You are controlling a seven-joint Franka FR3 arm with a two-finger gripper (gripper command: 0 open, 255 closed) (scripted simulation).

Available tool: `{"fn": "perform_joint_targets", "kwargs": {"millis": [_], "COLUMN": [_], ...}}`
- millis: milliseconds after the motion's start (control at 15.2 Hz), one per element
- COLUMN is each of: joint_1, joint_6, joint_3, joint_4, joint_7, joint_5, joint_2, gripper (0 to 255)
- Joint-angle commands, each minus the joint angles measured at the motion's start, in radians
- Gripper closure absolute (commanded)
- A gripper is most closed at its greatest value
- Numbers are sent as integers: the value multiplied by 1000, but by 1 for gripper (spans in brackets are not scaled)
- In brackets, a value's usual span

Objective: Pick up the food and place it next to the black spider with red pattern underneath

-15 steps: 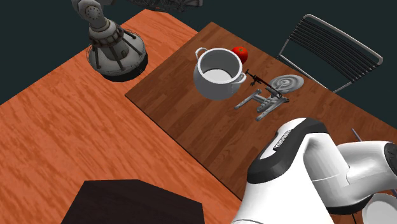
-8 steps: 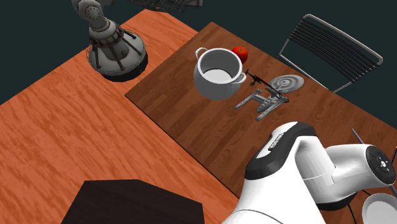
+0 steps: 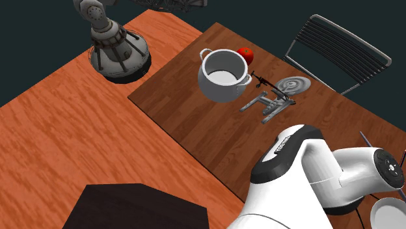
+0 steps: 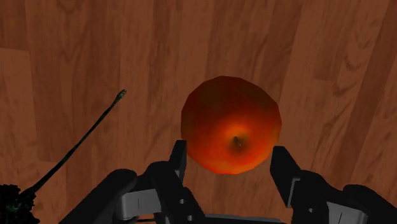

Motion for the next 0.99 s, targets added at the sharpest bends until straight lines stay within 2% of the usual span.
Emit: {"fn": "perform_joint_targets", "kwargs": {"millis": [0,198,462,924], "joint_1": [0,0,1,1], "joint_6": [0,0,-84,-84], "joint_3": [0,0,-16,-16], "joint_4": [0,0,15,15], "joint_7": [0,0,10,10], "joint_5": [0,0,-18,-19], "joint_2": [0,0,-69,-69], "gripper": [0,0,0,0]}}
